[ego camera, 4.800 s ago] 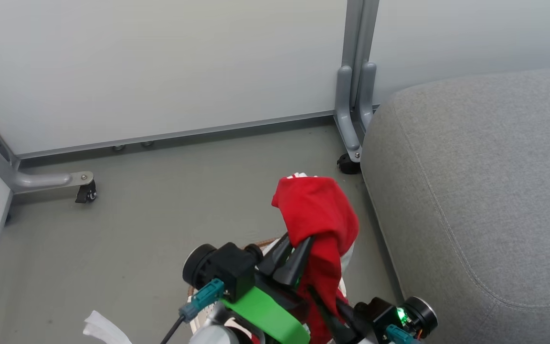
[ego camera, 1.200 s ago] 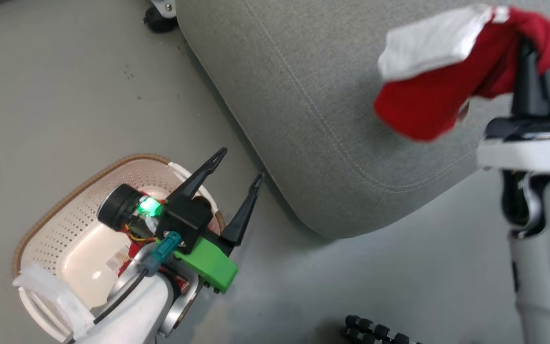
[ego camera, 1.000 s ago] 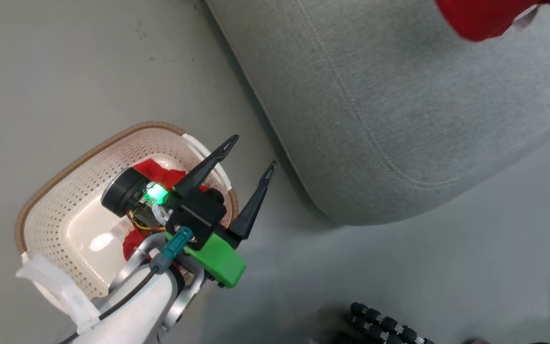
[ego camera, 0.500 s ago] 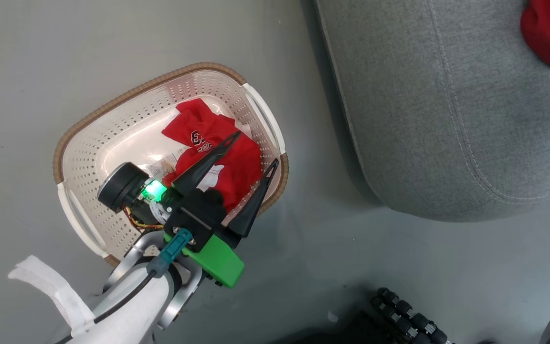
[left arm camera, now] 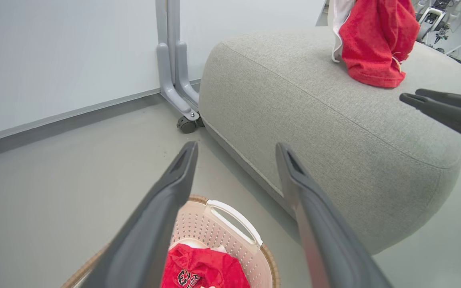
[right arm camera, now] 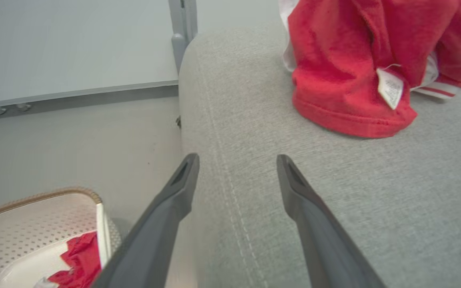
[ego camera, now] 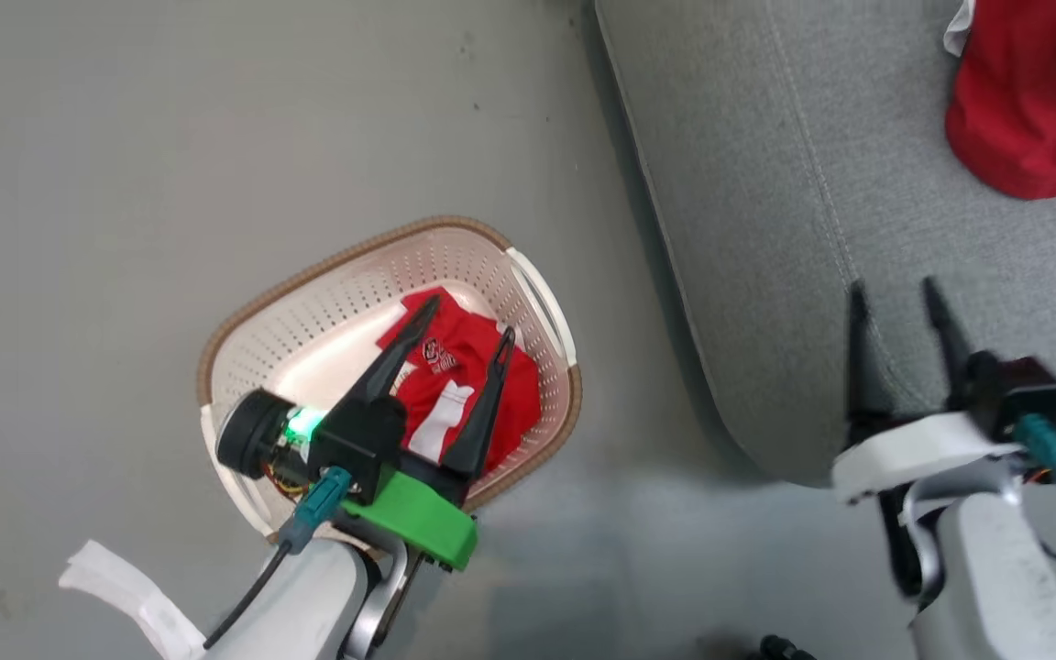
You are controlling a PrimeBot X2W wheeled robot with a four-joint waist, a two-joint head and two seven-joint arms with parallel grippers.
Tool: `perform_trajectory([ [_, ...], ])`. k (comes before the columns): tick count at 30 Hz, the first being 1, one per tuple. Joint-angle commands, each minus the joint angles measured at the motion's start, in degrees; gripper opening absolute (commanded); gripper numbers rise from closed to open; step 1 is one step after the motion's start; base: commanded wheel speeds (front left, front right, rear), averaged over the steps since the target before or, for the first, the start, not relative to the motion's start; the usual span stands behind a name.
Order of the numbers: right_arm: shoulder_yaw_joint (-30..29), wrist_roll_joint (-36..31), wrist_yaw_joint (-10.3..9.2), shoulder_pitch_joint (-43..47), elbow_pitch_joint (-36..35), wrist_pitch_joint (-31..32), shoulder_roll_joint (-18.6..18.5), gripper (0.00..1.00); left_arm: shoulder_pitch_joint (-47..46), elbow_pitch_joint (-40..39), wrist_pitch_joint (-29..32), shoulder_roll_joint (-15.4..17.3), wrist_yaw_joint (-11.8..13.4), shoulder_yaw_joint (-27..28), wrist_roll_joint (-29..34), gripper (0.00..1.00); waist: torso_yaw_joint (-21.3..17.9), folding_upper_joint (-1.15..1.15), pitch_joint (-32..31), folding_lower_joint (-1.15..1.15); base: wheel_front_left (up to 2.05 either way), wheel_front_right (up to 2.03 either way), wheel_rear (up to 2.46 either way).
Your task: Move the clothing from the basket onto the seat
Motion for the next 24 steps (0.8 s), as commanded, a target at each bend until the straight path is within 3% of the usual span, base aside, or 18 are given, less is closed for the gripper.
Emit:
perform_trajectory([
  [1, 2.9, 1.2, -0.07, 2.7, 0.4, -0.2, 0.2, 1.00, 2.3, 1.5, -1.4, -1.1, 0.8, 0.6, -1.4, 1.00, 4.5, 0.00, -11.9, 0.00, 0.00, 0.00, 0.00],
  [5, 10.1, 3.5, -0.07, 5.7, 0.1, -0.2, 0.3, 1.00, 6.8, 5.3, -3.7, -3.4, 2.8, 3.8, -5.4, 1.00, 7.8, 0.00, -18.7, 0.00, 0.00, 0.00, 0.00],
  [11, 15.1, 7.1, -0.07, 8.2, -2.0, -0.2, 0.3, 1.00, 12.3, 8.6, -5.2, -4.4, 5.9, 9.7, -7.3, 1.00, 12.4, 0.00, -27.3, 0.00, 0.00, 0.00, 0.00],
  [18, 14.8, 3.8, -0.07, 10.9, -7.3, -0.2, 0.3, 1.00, 19.4, 2.9, -5.1, -5.3, 8.0, 17.9, -2.9, 1.00, 14.3, 0.00, -31.1, 0.00, 0.00, 0.00, 0.00],
  [24, 13.5, 3.4, -0.07, 15.6, -10.2, -0.2, 0.3, 1.00, 28.3, -2.2, -5.1, -8.2, 7.3, 23.6, 2.7, 1.00, 13.5, 0.00, -32.7, 0.00, 0.00, 0.00, 0.00],
])
